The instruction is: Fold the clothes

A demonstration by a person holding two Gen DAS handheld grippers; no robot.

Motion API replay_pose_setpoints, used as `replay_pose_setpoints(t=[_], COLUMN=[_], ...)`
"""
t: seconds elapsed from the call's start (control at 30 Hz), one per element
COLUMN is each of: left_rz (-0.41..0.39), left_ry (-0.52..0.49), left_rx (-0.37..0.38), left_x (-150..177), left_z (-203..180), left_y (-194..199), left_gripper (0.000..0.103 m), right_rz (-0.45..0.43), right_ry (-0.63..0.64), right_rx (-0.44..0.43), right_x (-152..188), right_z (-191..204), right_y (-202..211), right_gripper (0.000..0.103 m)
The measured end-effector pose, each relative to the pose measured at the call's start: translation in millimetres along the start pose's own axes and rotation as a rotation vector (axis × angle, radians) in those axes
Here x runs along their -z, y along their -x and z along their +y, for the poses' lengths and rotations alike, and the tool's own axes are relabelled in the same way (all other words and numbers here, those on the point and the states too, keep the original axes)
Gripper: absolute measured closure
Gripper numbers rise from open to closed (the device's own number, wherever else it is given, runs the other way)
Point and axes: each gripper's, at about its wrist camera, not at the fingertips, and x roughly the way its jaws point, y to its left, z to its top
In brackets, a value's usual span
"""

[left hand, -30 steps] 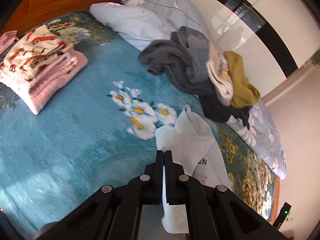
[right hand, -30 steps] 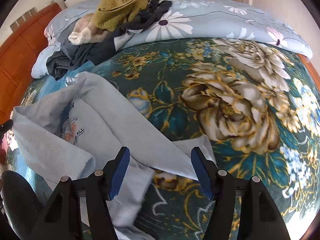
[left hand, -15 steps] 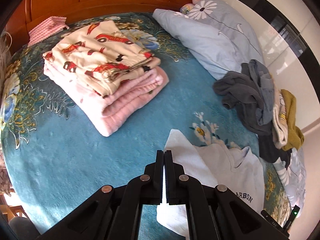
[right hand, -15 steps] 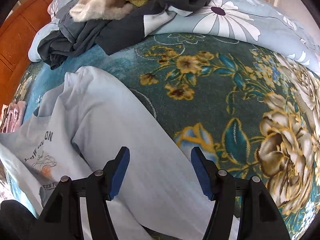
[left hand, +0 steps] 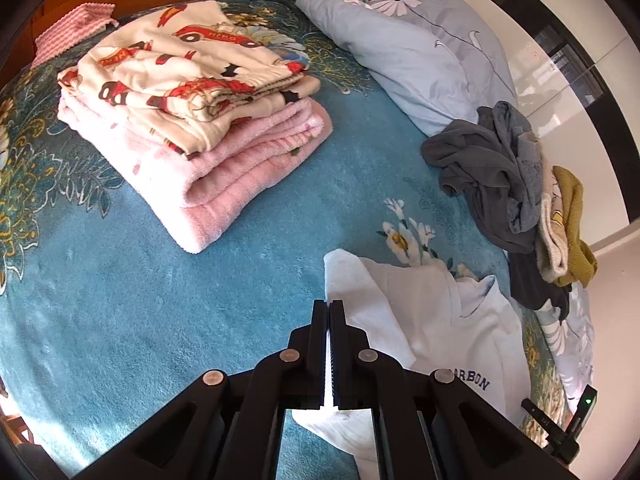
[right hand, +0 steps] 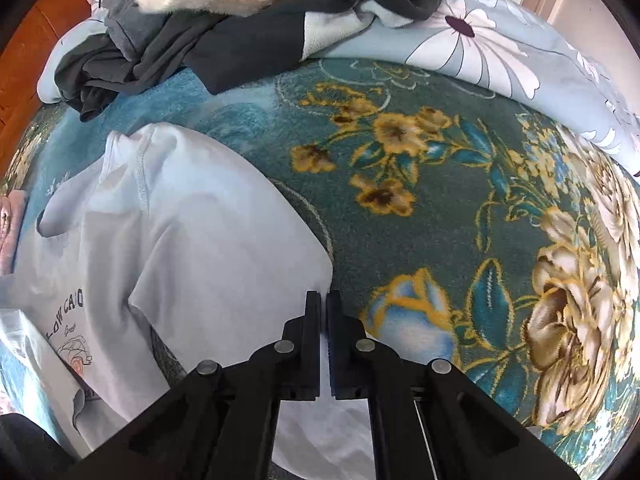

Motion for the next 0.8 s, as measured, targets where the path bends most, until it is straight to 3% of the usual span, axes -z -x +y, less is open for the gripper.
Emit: replay_pose_setpoints(t=[0.2, 0.3, 0.43, 0.53, 0.67, 0.8], left_rz=[-0.018, 0.036, 0.104, 0.155, 0.222, 0.278], left_ry=[-0.086, -0.147, -0.17, -0.187, -0.21, -0.217], left_rx=[0.118, 0.139, 0.107, 0.083, 0.051, 0.021], left_x=[0, 9, 13, 16, 21, 24], left_z=[-27, -37, -37, -36, -36, -31], left_y=[18, 12, -1, -11, -24, -34], left_gripper=[0.101, 0.101, 0.101, 0.101, 0.101, 0.1], right_rz=[-0.217, -0.293, -0.188, -0.014, 0.133, 0.154], right_ry=[-0.123, -0.156, -0.169, -0.213, -0.247, -0.23], right_rx=[0.068, 0.117, 0.17, 0.147, 0.095, 0.084], right_x=[9, 33, 88, 138, 188, 201], right_z=[-66, -97, -131, -149, -142, -135], right_y=[86, 135, 148, 116, 80, 83], right_gripper=[0.101, 0.101, 0.101, 0.101, 0.101, 0.101])
